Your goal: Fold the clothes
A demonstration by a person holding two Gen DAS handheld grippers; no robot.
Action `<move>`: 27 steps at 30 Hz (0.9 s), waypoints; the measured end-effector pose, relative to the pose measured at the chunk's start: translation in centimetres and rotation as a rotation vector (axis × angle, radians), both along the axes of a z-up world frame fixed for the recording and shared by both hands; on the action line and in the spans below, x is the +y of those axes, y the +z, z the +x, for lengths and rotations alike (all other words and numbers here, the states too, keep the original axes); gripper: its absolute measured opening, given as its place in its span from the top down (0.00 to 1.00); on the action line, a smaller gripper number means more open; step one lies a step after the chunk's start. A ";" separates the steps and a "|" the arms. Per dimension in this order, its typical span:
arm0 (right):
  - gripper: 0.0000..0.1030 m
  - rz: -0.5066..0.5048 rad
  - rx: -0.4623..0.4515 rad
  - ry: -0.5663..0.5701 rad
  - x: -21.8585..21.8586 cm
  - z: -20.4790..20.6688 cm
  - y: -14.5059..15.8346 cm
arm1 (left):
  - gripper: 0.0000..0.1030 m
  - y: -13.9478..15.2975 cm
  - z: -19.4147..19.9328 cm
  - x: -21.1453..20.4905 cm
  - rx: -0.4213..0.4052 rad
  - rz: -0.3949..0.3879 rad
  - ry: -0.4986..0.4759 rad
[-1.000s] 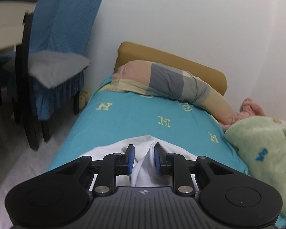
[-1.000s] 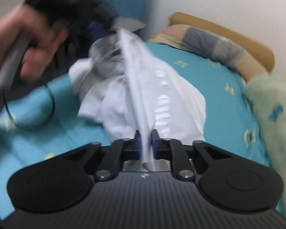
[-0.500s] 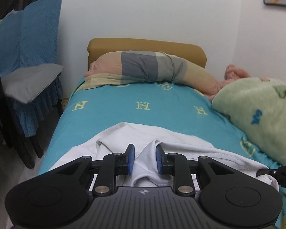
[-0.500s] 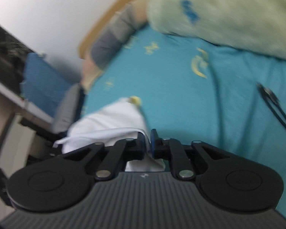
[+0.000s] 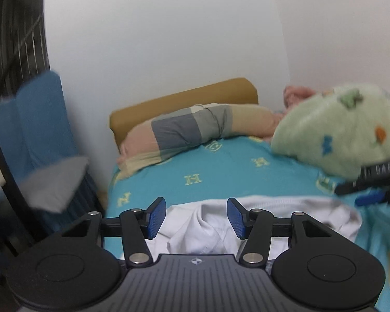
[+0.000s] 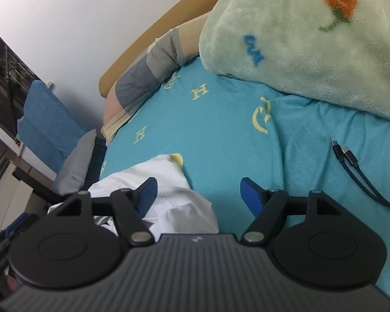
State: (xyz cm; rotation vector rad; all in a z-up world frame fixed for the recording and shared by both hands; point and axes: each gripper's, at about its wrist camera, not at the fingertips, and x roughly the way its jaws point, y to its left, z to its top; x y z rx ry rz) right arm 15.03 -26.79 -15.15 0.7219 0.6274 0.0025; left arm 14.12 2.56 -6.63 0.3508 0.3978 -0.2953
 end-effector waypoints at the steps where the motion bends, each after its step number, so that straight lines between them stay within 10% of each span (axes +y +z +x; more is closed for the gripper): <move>1: 0.29 -0.009 0.003 0.001 0.1 0.0 0.0 | 0.47 -0.5 -0.2 -0.5 -0.003 0.030 -0.020; 8: 0.29 -0.037 0.010 0.020 0.7 0.1 0.0 | 0.49 -5.4 -1.2 -4.4 -0.053 0.315 -0.136; 14: 0.29 -0.030 0.013 0.034 1.0 0.1 -0.1 | 0.56 -10.8 -2.0 -6.9 -0.258 0.669 -0.136; 27: 0.29 -0.008 0.024 0.045 1.4 0.0 -0.2 | 0.63 -9.7 -3.1 -7.8 -0.256 0.680 -0.148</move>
